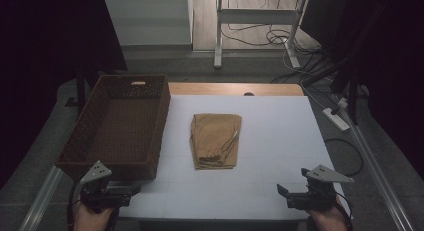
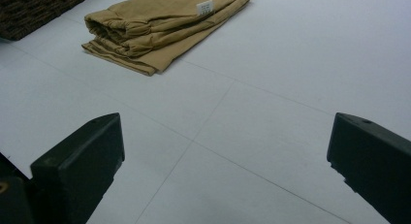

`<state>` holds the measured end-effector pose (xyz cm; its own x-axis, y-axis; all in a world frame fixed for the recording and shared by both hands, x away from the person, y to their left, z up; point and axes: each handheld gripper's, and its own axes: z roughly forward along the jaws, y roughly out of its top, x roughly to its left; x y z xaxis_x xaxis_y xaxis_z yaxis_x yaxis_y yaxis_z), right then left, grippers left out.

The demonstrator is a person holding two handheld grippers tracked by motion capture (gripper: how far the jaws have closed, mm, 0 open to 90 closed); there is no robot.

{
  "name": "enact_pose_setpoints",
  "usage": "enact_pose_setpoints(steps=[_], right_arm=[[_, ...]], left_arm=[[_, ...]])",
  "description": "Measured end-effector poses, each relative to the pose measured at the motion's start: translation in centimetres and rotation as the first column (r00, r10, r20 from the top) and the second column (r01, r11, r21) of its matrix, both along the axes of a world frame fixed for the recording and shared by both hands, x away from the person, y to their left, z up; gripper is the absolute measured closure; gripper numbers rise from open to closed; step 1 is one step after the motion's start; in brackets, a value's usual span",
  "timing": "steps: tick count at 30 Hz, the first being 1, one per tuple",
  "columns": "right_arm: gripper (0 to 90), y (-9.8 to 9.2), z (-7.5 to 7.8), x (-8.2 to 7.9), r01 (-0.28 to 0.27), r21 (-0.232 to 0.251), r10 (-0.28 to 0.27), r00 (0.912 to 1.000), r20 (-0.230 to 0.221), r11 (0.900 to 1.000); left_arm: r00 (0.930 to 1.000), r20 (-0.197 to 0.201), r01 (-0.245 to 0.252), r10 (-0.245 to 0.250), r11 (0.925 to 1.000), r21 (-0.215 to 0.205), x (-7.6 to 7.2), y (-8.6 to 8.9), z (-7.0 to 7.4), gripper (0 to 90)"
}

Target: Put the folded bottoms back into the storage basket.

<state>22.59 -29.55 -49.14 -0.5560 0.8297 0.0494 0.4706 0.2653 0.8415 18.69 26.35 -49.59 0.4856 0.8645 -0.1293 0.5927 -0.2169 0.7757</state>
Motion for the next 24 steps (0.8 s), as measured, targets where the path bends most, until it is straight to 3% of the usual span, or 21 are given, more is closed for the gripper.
enact_pose_setpoints(steps=[14,24], right_arm=[[0.9,0.05,-0.08,0.27,-0.031,0.002,0.031,0.9991,-0.029,1.0],[0.9,0.45,-0.14,0.27,-0.061,-0.035,0.06,0.9977,-0.033,0.998]], left_arm=[[1.0,-0.008,0.005,-0.005,1.0,0.009,0.05,-0.09,-0.02,0.3],[0.9998,-0.017,0.007,-0.007,1.0,0.006,0.15,-0.06,-0.04,0.4]])
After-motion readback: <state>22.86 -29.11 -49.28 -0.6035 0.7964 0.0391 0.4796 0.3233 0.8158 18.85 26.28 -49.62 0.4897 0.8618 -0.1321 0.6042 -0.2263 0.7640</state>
